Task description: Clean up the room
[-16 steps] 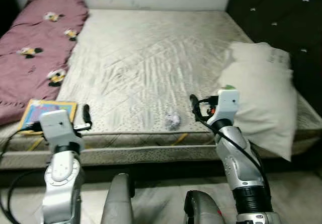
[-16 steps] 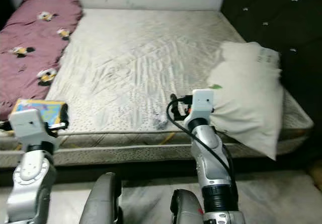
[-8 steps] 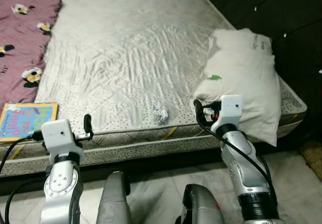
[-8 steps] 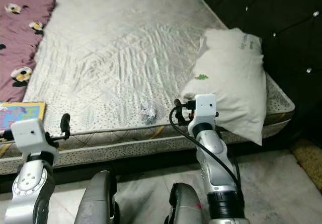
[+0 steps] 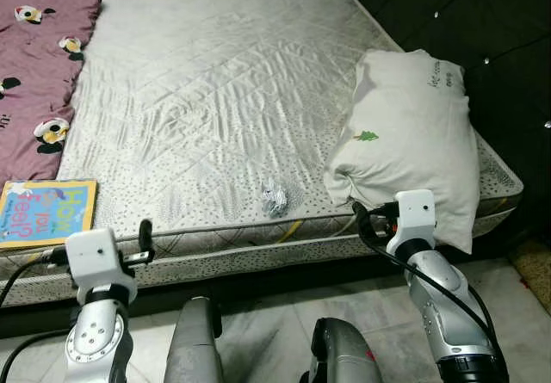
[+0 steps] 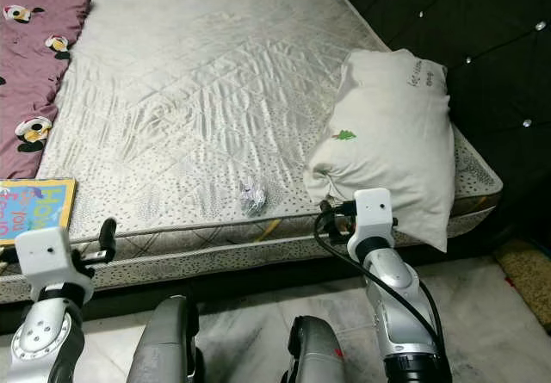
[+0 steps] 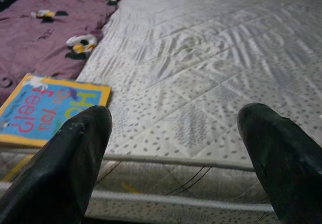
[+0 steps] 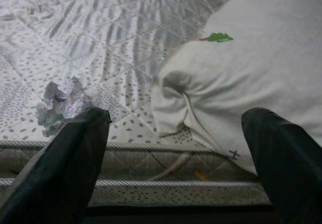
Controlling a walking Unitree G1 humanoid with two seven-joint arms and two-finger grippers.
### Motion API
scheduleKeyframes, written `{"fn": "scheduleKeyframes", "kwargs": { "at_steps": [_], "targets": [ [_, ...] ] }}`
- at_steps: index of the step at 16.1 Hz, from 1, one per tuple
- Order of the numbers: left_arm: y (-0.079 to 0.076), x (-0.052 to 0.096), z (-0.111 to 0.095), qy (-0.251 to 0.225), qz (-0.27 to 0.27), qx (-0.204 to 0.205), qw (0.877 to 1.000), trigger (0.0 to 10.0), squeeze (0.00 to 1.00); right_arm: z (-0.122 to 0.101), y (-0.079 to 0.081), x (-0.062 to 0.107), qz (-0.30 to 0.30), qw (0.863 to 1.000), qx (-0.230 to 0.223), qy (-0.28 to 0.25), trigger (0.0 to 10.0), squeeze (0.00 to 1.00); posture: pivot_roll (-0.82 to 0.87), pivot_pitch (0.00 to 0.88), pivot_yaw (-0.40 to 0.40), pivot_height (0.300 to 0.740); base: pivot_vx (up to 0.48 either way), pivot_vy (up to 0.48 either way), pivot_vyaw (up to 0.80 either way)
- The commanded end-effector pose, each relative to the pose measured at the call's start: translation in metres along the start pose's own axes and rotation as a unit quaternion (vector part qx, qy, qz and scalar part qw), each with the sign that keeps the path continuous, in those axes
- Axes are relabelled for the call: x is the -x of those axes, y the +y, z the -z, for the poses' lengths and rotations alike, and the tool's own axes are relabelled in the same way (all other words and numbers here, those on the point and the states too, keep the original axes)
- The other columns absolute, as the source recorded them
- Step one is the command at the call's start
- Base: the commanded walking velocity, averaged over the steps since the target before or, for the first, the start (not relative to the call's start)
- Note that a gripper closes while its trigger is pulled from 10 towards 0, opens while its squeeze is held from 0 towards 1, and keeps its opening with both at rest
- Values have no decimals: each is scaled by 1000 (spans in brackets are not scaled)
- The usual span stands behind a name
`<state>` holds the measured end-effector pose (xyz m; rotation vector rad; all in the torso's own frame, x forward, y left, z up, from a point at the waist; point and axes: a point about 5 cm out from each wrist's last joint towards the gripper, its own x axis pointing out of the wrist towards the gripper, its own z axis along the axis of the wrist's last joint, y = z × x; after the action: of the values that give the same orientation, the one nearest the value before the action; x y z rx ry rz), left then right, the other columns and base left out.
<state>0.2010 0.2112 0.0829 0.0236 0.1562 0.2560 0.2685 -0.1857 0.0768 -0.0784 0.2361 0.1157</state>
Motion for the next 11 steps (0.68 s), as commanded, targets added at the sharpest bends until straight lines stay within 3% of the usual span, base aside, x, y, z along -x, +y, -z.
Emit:
{"fn": "scheduleKeyframes", "kwargs": {
  "at_steps": [1, 8, 11],
  "targets": [
    [-3, -3, -4, -10, 13, 3, 1000, 10000, 0, -4, 2, -1, -5, 1000, 4, -10, 10000, 0, 10, 21, -40, 637, 247, 0, 0],
    [-8, -7, -11, -22, 30, 11, 999, 10000, 0, -11, 10, -2, -28, 999, 23, -29, 10000, 0, 6, 41, -36, 637, 391, 0, 0],
    [-9, -7, -11, -23, 33, 17, 999, 10000, 0, -13, 11, -4, -35, 999, 22, -33, 10000, 0, 7, 43, -41, 637, 455, 0, 729]
  ]
}}
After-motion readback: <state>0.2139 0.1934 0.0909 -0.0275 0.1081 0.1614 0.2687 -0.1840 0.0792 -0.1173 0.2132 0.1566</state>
